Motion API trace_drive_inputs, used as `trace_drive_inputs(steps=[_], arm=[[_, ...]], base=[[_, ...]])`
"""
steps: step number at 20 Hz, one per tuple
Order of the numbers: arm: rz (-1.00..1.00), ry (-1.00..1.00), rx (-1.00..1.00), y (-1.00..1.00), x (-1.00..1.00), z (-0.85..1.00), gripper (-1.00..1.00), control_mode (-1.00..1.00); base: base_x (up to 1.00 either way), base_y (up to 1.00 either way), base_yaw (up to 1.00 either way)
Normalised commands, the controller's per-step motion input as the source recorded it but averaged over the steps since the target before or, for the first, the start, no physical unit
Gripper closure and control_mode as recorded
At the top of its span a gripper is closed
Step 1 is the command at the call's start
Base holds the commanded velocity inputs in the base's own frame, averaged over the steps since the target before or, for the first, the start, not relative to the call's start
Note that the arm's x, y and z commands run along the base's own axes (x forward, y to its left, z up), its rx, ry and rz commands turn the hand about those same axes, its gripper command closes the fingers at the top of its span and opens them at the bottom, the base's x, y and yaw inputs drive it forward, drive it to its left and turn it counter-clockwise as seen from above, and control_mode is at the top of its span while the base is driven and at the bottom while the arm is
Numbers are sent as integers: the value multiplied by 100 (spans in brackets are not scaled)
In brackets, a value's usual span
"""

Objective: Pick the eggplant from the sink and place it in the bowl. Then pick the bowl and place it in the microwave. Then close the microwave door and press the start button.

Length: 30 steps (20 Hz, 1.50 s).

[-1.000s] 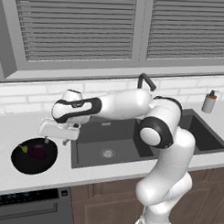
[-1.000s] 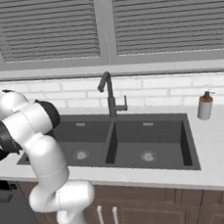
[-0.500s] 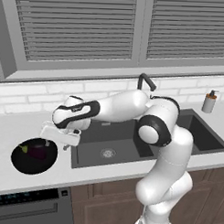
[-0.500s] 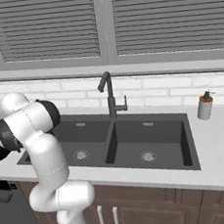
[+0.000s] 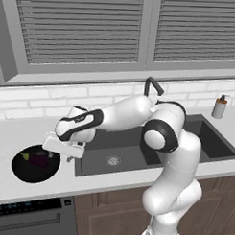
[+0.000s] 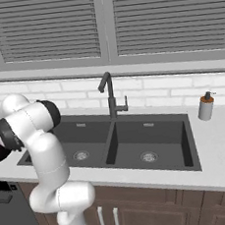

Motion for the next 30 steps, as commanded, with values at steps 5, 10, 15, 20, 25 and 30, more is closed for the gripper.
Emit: trace_drive_inputs(steps=[5, 10, 15, 20, 25, 30], arm=[[-1, 0, 0, 1, 0, -12, -100, -100], [0, 0, 0, 11, 0, -9, -100, -100], [0, 0, 0, 18, 0, -10, -100, -100], [0, 0, 0, 14, 0, -14, 100, -100], [0, -2, 0, 4, -4, -4, 100, -100], [0, -13, 3, -12, -36, 10, 100, -100]], base=[[0, 0, 0], [0, 0, 0], [0, 0, 0], [0, 0, 0], [0, 0, 0], [0, 0, 0]])
